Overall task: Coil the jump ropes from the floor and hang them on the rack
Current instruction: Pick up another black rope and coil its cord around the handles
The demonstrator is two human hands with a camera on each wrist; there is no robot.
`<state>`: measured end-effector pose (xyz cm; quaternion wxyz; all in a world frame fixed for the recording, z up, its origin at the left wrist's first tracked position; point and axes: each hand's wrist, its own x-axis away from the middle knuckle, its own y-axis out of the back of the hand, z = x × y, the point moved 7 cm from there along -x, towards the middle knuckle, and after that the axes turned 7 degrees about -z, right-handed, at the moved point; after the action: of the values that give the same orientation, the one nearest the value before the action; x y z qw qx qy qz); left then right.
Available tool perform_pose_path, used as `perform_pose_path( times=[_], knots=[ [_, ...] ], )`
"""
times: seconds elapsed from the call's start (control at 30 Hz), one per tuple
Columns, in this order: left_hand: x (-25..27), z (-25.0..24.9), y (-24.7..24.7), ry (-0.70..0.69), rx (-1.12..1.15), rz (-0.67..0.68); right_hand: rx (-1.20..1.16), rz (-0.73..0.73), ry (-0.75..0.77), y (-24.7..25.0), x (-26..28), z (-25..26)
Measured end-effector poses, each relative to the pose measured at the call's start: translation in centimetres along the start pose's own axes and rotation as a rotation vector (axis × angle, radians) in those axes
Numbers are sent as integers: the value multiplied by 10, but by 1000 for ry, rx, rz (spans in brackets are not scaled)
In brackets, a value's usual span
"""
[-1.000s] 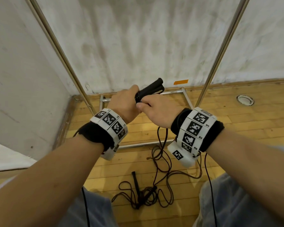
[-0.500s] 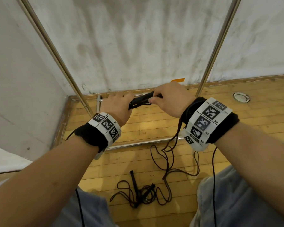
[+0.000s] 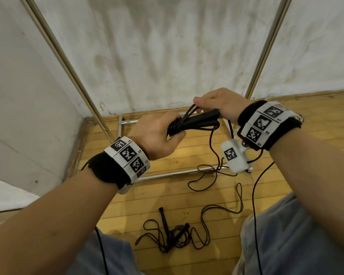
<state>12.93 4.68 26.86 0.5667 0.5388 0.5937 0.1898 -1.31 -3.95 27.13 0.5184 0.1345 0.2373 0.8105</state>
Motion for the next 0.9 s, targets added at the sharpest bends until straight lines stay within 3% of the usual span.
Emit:
perform_pose_path(
  times=[0.27,0.47,0.53,0.67,0.73,0.8,0.9],
  knots=[
    [-8,-12,20,120,209,-93,-221,58,-96,-21,10,4],
    [-15,3,21,425,525,-191,-357,-49,-243,-60,11,-2],
    [-17,10,22,512,672,-246,-228,-158,-177,-59,12,0],
    [-23,19,27,580,850,-343,-6,-365,97,-55,17,19],
    [-25,20,26,577,839,-322,90,-389,173,-53,15,23],
    [-25,19,22,567,829,-274,335,-401,209,-47,11,21],
    [-24,7,18,494,797,-184,661,-410,159,-40,7,16]
  ],
)
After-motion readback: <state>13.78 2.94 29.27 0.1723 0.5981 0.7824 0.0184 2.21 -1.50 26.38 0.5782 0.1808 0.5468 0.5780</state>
